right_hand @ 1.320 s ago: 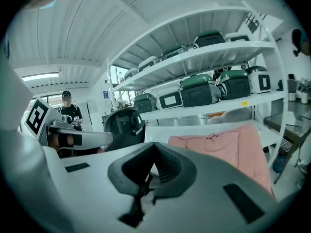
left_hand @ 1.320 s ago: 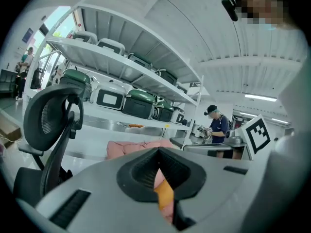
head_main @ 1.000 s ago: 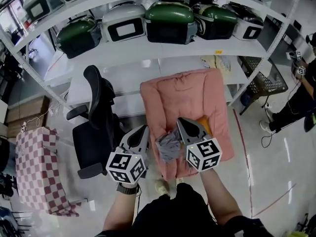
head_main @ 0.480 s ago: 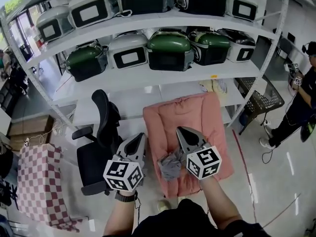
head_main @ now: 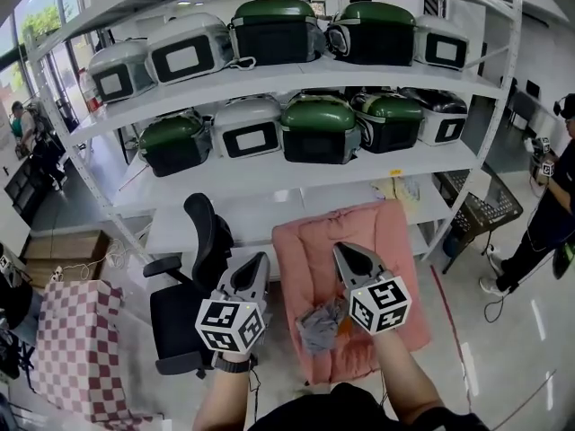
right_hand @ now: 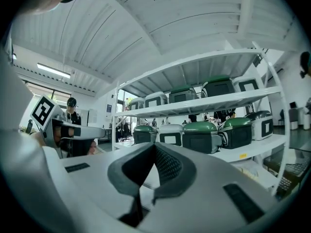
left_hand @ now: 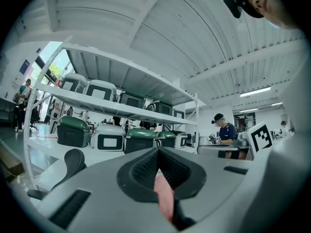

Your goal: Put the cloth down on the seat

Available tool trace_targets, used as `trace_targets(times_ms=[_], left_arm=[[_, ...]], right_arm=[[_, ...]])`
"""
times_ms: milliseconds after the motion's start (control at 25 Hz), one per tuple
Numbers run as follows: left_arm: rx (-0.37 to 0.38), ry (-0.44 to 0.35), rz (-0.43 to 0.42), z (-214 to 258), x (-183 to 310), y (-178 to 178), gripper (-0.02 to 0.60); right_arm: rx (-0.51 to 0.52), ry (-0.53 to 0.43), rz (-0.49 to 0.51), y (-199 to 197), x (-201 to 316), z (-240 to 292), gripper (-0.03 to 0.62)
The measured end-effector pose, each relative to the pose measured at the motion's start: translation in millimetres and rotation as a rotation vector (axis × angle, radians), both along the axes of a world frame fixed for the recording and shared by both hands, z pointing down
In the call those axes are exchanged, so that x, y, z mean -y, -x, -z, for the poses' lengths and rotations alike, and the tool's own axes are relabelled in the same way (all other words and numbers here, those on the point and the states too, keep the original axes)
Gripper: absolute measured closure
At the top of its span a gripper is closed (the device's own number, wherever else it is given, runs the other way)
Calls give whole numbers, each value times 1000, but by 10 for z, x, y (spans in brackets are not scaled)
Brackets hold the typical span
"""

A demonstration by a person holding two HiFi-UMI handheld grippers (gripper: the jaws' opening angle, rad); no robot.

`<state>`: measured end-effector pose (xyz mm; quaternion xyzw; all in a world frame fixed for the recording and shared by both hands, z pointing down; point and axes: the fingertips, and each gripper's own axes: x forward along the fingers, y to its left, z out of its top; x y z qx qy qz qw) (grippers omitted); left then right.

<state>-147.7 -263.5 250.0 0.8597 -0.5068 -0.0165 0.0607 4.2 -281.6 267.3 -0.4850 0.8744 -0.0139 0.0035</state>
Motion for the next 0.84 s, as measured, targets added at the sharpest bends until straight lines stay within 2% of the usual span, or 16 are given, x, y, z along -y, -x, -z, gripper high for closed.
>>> trace_targets(times_ms=[840], left_arm=[[-8,-10,10,7,56,94,577]], right_arm=[[-12,-1,1,86,60,-20,591]])
